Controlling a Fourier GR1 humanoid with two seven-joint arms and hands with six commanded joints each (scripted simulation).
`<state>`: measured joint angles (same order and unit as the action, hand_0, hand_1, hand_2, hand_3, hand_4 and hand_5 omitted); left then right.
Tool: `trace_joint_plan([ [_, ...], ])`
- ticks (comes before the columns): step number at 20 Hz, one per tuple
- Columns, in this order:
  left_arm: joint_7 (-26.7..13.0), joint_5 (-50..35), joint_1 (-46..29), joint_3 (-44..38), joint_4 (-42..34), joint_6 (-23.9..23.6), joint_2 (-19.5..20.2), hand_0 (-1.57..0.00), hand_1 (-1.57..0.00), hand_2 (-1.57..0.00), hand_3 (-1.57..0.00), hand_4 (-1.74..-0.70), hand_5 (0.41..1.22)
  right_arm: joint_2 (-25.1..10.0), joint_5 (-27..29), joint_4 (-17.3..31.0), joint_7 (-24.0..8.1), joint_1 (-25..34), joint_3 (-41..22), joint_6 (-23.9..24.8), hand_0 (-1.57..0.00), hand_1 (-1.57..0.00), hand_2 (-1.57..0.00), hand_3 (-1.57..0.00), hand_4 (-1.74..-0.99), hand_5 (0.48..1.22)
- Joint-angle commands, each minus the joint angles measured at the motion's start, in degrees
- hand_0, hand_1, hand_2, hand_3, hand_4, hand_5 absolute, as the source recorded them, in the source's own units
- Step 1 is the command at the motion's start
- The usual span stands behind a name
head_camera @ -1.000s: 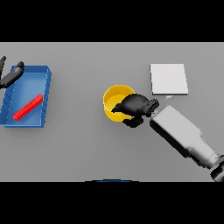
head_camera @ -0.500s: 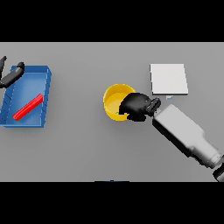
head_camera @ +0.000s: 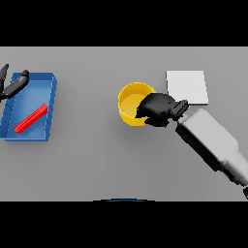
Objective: Pick up the red beaker and tilt it to pour out 1 green nut into yellow bowl. Pick up the yellow bowl and place it on the metallic measuring scale.
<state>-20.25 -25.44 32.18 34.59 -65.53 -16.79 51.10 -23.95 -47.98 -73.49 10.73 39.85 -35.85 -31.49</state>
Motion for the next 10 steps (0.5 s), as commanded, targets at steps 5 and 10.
trace_joint_plan([
  [5,0.1,-0.6,-0.7,-0.2,-1.8,0.4,1.2,0.00,0.00,0.00,0.00,-0.71,0.686,-3.3,0.4,-4.3,-3.0,-0.9,3.3,-0.1,-1.57,-1.57,-1.48,-1.17,-1.740,1.220],
  [10,-1.4,-0.3,0.1,-0.1,-1.7,-0.2,0.9,0.00,0.00,0.00,0.00,-0.72,0.698,-5.4,0.1,-6.0,-4.1,-1.9,5.3,0.8,-1.56,-1.57,-1.51,-1.15,-1.741,1.220],
])
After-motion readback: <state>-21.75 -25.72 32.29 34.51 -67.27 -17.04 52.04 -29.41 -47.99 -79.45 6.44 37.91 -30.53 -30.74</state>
